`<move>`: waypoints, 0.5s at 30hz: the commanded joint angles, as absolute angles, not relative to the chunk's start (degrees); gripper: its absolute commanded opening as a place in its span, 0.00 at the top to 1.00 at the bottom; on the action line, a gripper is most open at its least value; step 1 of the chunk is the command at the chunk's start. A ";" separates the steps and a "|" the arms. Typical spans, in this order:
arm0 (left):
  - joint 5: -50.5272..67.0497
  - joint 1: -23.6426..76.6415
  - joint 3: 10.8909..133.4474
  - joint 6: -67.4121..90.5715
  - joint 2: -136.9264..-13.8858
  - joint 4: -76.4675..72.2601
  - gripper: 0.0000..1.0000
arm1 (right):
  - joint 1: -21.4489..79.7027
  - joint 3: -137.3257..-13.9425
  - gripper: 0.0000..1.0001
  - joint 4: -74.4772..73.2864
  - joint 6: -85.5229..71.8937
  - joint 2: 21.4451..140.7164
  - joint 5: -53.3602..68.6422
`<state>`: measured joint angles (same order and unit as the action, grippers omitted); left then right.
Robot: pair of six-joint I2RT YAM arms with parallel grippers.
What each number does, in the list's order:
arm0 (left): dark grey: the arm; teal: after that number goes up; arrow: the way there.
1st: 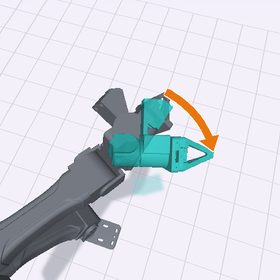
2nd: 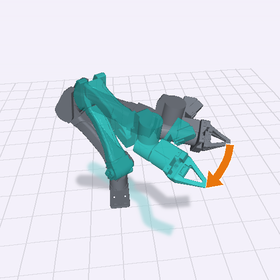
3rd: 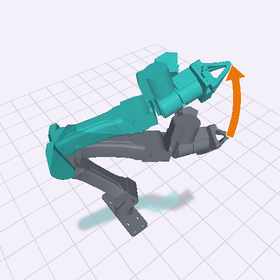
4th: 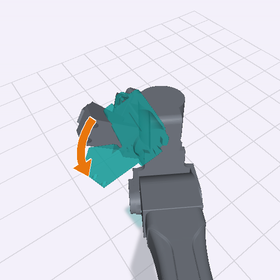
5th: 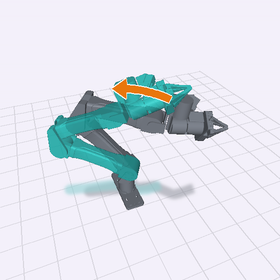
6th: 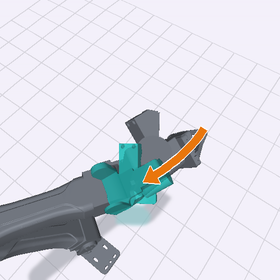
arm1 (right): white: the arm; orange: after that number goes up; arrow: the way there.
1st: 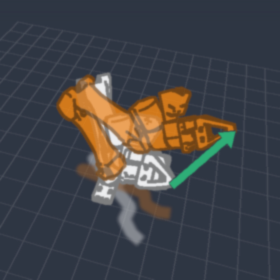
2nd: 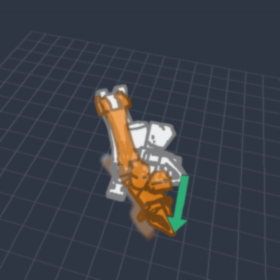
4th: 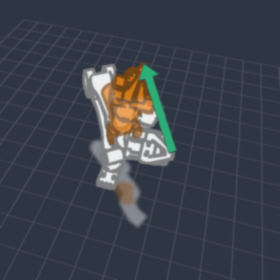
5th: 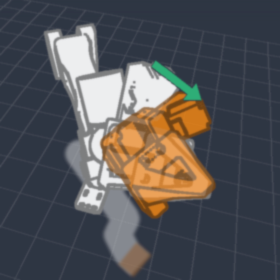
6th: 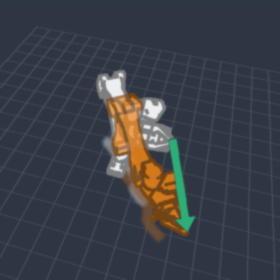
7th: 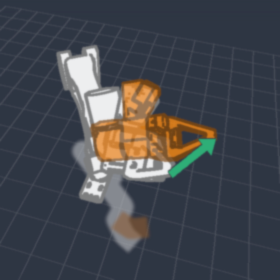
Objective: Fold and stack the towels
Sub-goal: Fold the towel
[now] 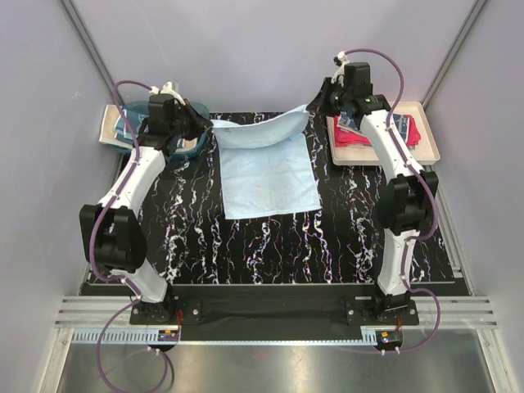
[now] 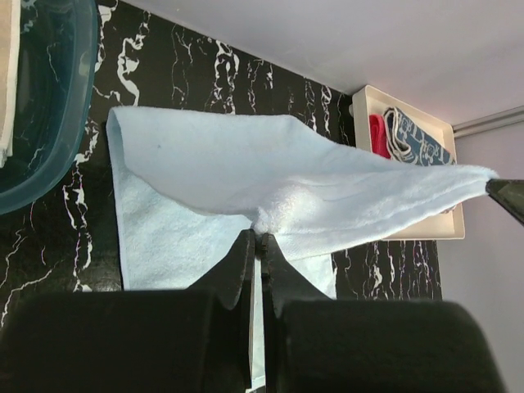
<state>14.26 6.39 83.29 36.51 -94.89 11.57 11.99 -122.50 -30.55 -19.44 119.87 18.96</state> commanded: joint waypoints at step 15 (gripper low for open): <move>12.40 11.33 68.65 38.93 -84.12 12.66 1.00 | 11.95 -94.87 0.99 -26.02 -30.93 105.66 26.19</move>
